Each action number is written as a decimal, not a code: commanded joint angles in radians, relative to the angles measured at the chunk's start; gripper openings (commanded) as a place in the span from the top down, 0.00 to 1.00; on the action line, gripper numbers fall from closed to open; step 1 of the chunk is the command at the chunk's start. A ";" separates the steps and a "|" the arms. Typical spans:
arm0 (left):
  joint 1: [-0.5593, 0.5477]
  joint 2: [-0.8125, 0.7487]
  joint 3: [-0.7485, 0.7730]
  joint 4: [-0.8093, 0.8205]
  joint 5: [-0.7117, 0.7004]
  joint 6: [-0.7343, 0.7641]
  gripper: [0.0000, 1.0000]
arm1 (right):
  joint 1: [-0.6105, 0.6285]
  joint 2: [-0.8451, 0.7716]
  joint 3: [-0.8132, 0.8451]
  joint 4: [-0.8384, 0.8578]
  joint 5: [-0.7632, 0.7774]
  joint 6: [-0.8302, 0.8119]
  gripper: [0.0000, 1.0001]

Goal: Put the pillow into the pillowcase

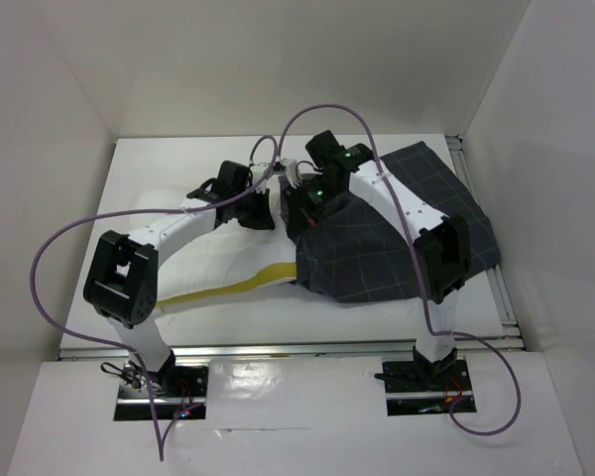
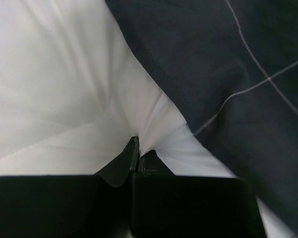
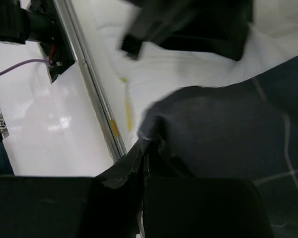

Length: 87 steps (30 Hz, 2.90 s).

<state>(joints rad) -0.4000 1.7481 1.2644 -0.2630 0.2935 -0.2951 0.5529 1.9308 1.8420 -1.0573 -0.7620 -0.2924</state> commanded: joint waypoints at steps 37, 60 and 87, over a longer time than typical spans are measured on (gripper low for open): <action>0.098 -0.217 -0.005 -0.116 -0.026 0.052 0.18 | -0.131 -0.167 -0.055 0.150 0.246 0.136 0.34; -0.105 -0.886 -0.422 -0.513 -0.113 1.050 0.00 | -0.192 -0.552 -0.584 0.313 0.293 0.047 0.33; -0.148 -0.737 -0.746 -0.039 -0.273 1.060 0.00 | -0.192 -0.446 -0.538 0.286 0.285 0.065 0.33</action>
<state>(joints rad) -0.5259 0.9840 0.5621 -0.5076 0.1509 0.7738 0.3511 1.4792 1.2522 -0.7906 -0.4664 -0.2291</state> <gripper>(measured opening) 1.001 0.670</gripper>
